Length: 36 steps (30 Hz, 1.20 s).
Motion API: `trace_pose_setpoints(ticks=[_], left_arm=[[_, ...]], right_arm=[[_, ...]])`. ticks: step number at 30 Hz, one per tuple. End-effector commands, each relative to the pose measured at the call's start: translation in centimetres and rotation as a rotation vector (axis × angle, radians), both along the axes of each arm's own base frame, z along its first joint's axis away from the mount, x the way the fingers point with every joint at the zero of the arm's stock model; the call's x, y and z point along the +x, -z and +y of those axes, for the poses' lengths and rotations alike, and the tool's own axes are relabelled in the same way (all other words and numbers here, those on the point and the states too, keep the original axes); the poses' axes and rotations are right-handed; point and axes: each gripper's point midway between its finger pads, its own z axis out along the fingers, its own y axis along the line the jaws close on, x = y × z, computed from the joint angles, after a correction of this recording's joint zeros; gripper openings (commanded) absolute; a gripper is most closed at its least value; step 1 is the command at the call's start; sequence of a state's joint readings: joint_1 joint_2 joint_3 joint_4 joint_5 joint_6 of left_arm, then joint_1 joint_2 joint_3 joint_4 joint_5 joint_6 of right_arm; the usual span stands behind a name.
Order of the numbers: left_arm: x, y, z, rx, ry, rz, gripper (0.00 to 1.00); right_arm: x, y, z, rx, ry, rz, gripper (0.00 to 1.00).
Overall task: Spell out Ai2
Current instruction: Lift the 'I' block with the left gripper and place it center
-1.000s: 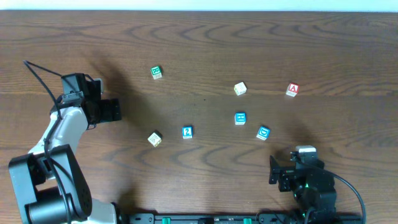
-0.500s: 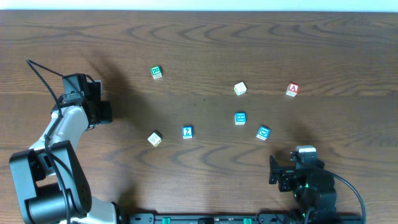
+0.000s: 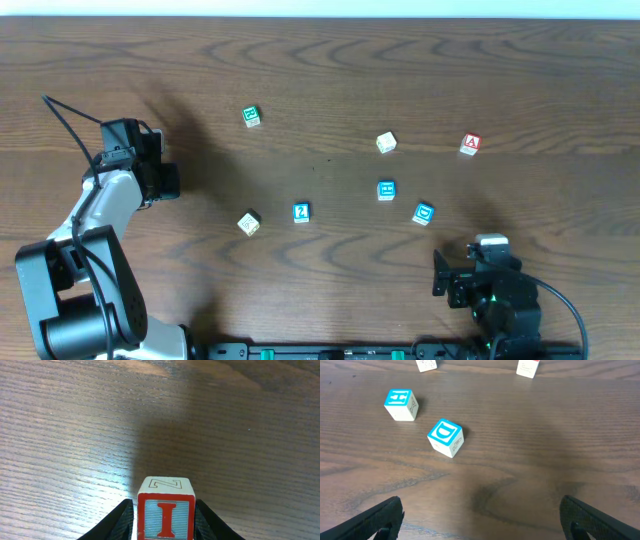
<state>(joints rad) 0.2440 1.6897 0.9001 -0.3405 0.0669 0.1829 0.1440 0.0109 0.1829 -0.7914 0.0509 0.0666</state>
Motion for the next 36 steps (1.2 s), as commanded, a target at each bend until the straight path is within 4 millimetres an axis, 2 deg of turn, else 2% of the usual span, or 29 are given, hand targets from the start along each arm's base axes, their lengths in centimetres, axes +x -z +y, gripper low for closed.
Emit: trace_pose_setpoints(ticks=[1, 8, 11, 14, 18, 20, 23, 24, 27, 28, 30, 32, 36], left_arm=[[0.2, 0.2, 0.3, 0.011, -0.007, 0.015, 0.37], [0.3, 0.2, 0.2, -0.004, -0.036, 0.013, 0.18], [0.7, -0.6, -0.5, -0.046, -0.021, 0.008, 0.14], [1.8, -2.5, -1.3, -0.08, -0.002, -0.005, 0.06], [3.9, -6.4, -2.9, -0.072, 0.05, -0.033, 0.05], [5.3, -8.7, -5.1, -0.097, 0.088, -0.068, 0.06], [7.3, -11.5, -11.4, -0.176, 0.237, -0.144, 0.06], [7.8, -12.1, -14.0, -0.193, 0.276, -0.173, 0.06], [8.2, -12.6, -19.7, -0.241, 0.336, -0.216, 0.06], [8.1, -12.5, -22.6, -0.254, 0.377, -0.227, 0.06], [7.8, -11.7, -25.8, -0.225, 0.441, -0.232, 0.06], [7.5, -10.6, -28.2, -0.172, 0.484, -0.211, 0.05], [7.4, -7.8, -31.6, -0.118, 0.542, -0.107, 0.06]], right_arm=[[0.0, 0.3, 0.0, -0.006, -0.004, 0.004, 0.99], [0.0, 0.3, 0.0, -0.007, -0.005, 0.004, 0.99], [0.0, 0.3, 0.0, -0.006, -0.004, 0.004, 0.99], [0.0, 0.3, 0.0, -0.006, -0.004, 0.004, 0.99], [0.0, 0.3, 0.0, -0.006, -0.004, 0.004, 0.99], [0.0, 0.3, 0.0, -0.006, -0.004, 0.004, 0.99], [0.0, 0.3, 0.0, -0.006, -0.004, 0.004, 0.99], [0.0, 0.3, 0.0, -0.006, -0.004, 0.004, 0.99], [0.0, 0.3, 0.0, -0.006, -0.004, 0.004, 0.99], [0.0, 0.3, 0.0, -0.006, -0.004, 0.004, 0.99], [0.0, 0.3, 0.0, -0.007, -0.005, 0.004, 0.99], [0.0, 0.3, 0.0, -0.006, -0.004, 0.004, 0.99], [0.0, 0.3, 0.0, -0.006, -0.004, 0.004, 0.99]])
